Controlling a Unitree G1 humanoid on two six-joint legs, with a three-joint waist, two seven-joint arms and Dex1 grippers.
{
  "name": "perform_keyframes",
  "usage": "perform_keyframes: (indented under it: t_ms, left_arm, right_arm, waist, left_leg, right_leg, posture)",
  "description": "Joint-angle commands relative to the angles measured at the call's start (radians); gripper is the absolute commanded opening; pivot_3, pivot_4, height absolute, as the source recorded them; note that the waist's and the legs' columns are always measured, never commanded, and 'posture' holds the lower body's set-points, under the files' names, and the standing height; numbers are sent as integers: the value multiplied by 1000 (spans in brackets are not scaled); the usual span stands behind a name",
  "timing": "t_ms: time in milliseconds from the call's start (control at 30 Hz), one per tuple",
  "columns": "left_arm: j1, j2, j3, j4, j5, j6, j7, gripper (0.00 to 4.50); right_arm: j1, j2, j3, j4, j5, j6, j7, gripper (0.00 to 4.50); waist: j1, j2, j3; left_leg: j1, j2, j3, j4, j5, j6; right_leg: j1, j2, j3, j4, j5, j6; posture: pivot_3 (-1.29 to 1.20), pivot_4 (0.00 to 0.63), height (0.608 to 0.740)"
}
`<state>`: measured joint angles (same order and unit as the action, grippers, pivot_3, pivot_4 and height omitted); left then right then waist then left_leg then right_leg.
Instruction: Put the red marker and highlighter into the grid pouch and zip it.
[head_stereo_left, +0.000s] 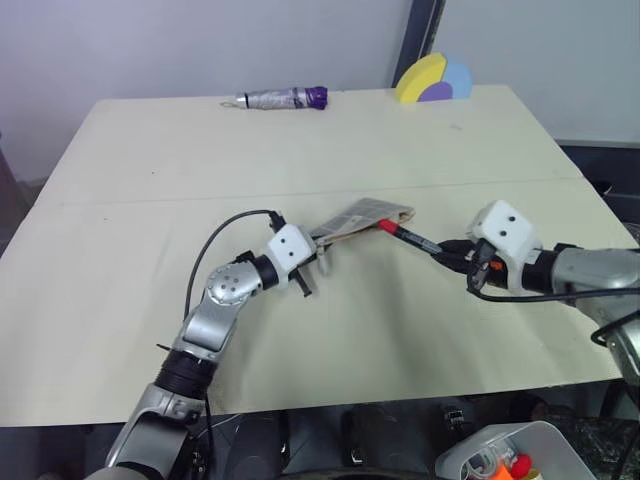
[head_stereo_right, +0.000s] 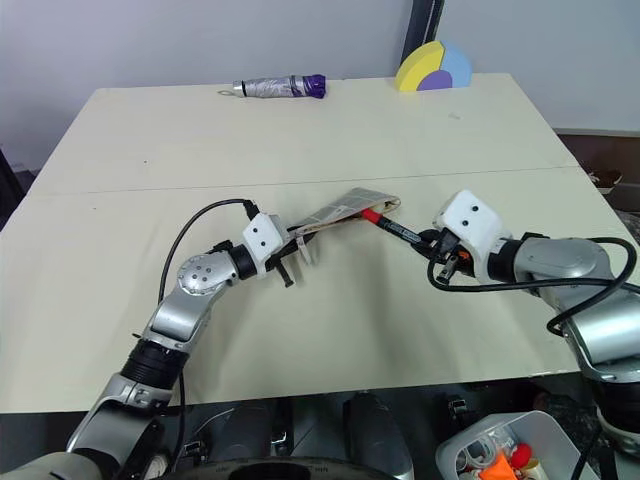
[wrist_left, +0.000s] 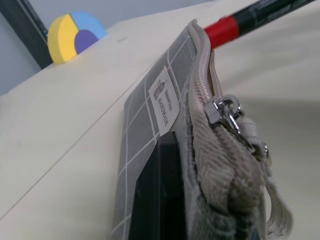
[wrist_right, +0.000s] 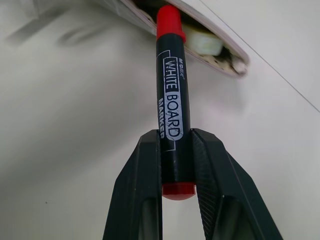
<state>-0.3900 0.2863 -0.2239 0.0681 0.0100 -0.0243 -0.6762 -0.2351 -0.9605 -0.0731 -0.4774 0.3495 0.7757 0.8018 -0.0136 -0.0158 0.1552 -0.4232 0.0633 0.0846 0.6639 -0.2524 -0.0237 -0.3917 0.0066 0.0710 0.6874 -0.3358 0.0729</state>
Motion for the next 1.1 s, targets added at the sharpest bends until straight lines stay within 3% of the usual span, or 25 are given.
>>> perform_keyframes:
  t_ms: [33, 200, 433, 533, 700, 900, 1100]
  left_arm:
    - [7, 10, -23, -55, -1, -39, -21, 0]
    - [17, 53, -62, -80, 1, -97, -88, 0]
    - [6, 99, -109, -74, -2, -160, -178, 0]
    - [0, 103, -103, -66, -4, -165, -189, 0]
    - [-8, 80, -66, -65, -56, -101, -169, 0]
    - [-85, -103, 51, -70, -215, 216, 5, 0]
    - [-162, -230, 97, -29, -255, 341, 124, 0]
  right_arm:
    - [-46, -26, 46, -18, -40, -43, 16, 343]
    - [-126, -85, 212, -45, -165, -124, 76, 343]
    - [-243, -31, 317, -56, -220, -126, 111, 343]
    - [-278, -16, 297, -48, -209, -95, 115, 1763]
    - [-303, -16, 124, -95, -101, -32, 122, 4334]
    - [-278, 1, -82, -173, 119, 135, 136, 4430]
    - [-228, 175, -21, -174, 146, 206, -47, 4430]
  waist:
    - [0, 0, 0]
    - [0, 0, 0]
    - [0, 0, 0]
    - [0, 0, 0]
    - [2, 0, 0]
    - [4, -1, 0]
    - [-6, -1, 0]
  left_leg:
    - [0, 0, 0, 0, 0, 0]
    - [0, 0, 0, 0, 0, 0]
    - [0, 0, 0, 0, 0, 0]
    - [-1, 0, 0, 0, 0, 0]
    - [-1, 0, 0, 0, 0, 0]
    - [-2, 0, -1, 1, 0, 0]
    - [-2, 0, -1, 1, 0, 0]
  right_leg:
    - [0, 0, 0, 0, 0, 0]
    - [-1, 0, 0, 0, 0, 0]
    - [-1, 0, 0, 0, 0, 0]
    - [-2, 0, 0, 0, 0, 0]
    - [-1, -1, 0, 0, 0, 0]
    - [-1, -1, -1, 0, 0, 0]
    - [-1, 1, -1, 0, 0, 0]
  posture:
    - [0, 150, 740]
    - [0, 150, 740]
    - [0, 150, 740]
    - [0, 150, 740]
    - [0, 150, 740]
    - [0, 150, 740]
    - [0, 150, 740]
